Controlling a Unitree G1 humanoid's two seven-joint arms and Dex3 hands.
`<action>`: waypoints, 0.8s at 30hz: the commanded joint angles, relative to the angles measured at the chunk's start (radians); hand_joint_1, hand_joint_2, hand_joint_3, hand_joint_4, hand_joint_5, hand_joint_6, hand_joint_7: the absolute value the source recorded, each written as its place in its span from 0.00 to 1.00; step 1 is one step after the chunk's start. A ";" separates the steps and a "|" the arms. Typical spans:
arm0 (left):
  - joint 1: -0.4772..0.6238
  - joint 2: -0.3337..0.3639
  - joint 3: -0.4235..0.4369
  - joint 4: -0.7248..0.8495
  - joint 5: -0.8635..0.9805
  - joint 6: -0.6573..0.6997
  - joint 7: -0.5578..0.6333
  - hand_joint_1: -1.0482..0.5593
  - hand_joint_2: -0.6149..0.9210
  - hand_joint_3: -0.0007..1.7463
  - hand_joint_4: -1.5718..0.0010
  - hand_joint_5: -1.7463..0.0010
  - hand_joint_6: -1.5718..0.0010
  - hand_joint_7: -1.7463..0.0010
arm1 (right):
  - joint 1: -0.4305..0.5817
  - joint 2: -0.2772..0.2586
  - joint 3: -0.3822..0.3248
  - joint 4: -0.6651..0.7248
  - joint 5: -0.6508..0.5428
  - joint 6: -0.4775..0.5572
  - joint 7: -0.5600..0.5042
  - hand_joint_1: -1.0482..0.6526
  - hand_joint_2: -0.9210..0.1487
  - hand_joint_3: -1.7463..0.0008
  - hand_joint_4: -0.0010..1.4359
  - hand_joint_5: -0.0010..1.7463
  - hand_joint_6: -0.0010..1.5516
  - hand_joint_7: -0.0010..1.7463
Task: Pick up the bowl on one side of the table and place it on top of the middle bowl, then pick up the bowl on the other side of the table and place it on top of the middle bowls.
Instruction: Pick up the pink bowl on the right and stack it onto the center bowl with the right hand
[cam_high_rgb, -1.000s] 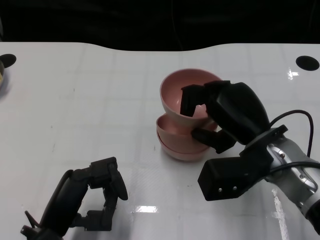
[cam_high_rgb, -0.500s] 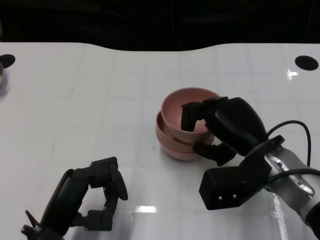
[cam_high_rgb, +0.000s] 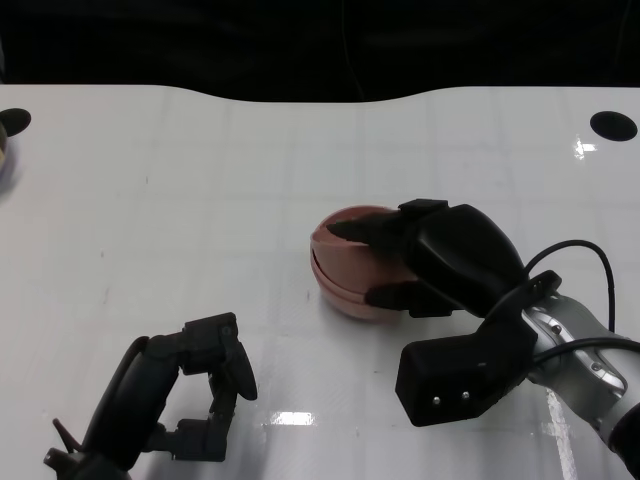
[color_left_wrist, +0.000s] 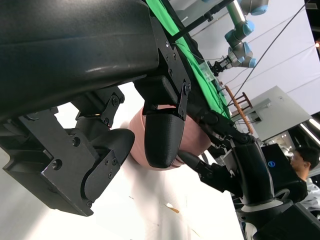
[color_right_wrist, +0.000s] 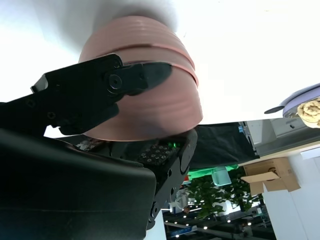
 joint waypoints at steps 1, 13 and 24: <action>0.011 0.007 0.006 -0.005 0.009 0.006 0.009 0.66 0.57 0.91 0.42 0.00 0.47 0.09 | 0.016 -0.023 -0.006 -0.032 0.004 0.022 0.016 0.27 0.00 0.86 0.20 0.05 0.20 0.00; 0.010 0.007 0.008 -0.003 0.010 0.006 0.011 0.67 0.57 0.91 0.42 0.00 0.47 0.09 | 0.096 -0.051 -0.004 -0.168 -0.036 0.126 0.036 0.17 0.00 0.81 0.07 0.00 0.09 0.01; 0.011 0.009 0.008 -0.003 0.015 -0.003 0.013 0.68 0.57 0.91 0.42 0.00 0.46 0.10 | 0.187 -0.076 0.006 -0.246 -0.066 0.147 0.051 0.17 0.00 0.83 0.10 0.02 0.12 0.02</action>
